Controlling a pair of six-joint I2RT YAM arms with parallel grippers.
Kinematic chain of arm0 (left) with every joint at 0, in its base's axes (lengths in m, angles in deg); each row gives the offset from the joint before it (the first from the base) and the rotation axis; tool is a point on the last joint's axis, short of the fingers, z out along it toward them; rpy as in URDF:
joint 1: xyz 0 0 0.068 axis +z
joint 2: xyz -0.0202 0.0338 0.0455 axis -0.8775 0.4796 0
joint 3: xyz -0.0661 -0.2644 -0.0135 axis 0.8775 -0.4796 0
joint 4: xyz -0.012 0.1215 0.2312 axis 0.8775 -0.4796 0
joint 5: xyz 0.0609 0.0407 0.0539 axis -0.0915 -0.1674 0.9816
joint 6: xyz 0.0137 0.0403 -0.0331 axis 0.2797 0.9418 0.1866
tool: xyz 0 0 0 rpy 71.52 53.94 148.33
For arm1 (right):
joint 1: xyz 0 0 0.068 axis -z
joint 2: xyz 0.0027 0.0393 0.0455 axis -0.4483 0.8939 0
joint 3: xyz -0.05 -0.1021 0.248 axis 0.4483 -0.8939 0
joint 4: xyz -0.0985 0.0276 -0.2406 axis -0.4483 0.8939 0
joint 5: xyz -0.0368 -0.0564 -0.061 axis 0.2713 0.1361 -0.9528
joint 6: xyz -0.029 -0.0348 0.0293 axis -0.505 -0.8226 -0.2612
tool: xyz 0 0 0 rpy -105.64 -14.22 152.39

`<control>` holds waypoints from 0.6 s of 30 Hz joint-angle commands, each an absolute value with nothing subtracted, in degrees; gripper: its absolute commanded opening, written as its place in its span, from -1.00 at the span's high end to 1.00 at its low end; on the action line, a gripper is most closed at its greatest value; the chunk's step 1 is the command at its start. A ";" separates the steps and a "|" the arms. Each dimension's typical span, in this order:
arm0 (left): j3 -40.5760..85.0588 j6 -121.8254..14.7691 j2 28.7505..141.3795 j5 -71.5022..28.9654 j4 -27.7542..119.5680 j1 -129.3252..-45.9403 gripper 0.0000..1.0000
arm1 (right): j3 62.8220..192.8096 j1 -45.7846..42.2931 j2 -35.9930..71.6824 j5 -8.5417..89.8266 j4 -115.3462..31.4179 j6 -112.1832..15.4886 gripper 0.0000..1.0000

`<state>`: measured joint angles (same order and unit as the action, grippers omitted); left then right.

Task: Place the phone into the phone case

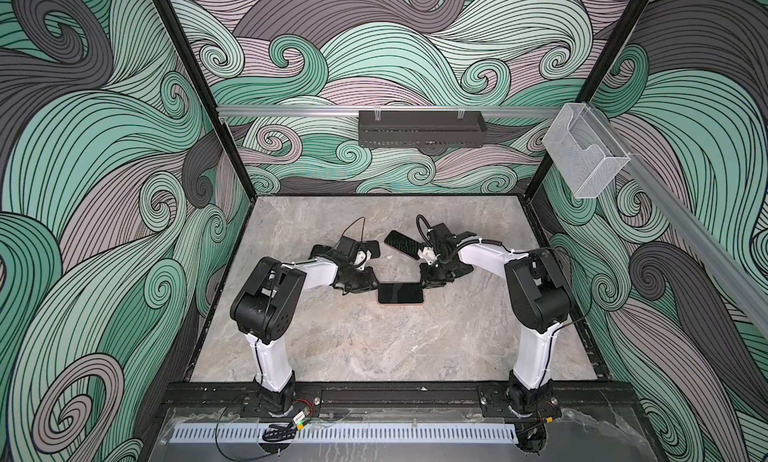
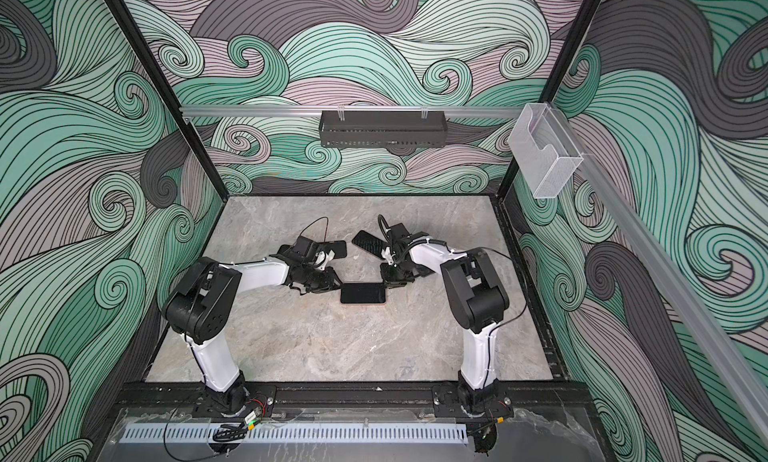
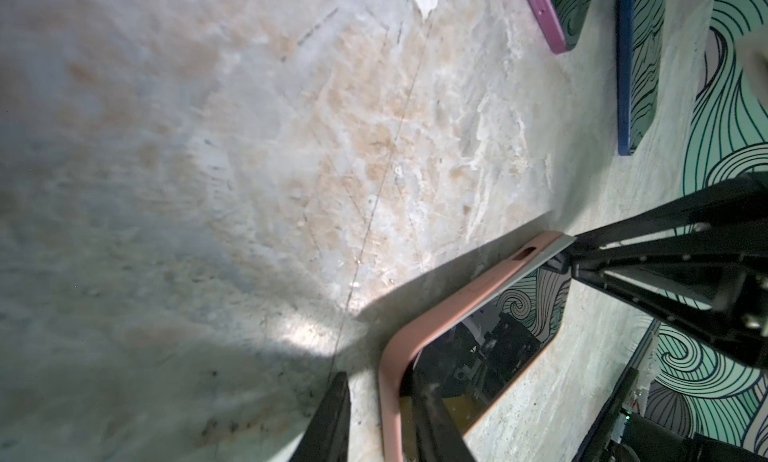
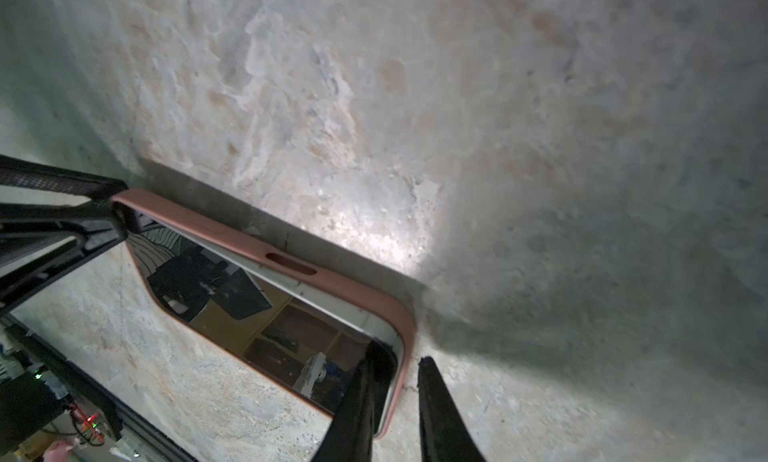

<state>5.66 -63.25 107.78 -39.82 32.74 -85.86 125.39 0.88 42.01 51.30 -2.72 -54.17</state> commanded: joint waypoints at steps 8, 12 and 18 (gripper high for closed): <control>6.35 -62.32 110.17 -42.38 32.49 -85.78 0.65 | 125.99 1.17 45.03 52.25 -2.94 -55.37 0.69; 6.14 -62.37 110.66 -43.36 33.31 -85.84 0.68 | 125.32 1.15 45.86 53.47 -2.17 -55.68 0.71; 5.72 -62.50 111.38 -43.98 33.93 -85.79 0.68 | 124.24 0.90 47.32 52.46 -1.04 -55.12 0.73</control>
<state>5.66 -63.10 109.00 -43.38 33.76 -85.51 126.16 1.84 43.32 54.21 -2.79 -54.85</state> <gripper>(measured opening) 0.161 0.141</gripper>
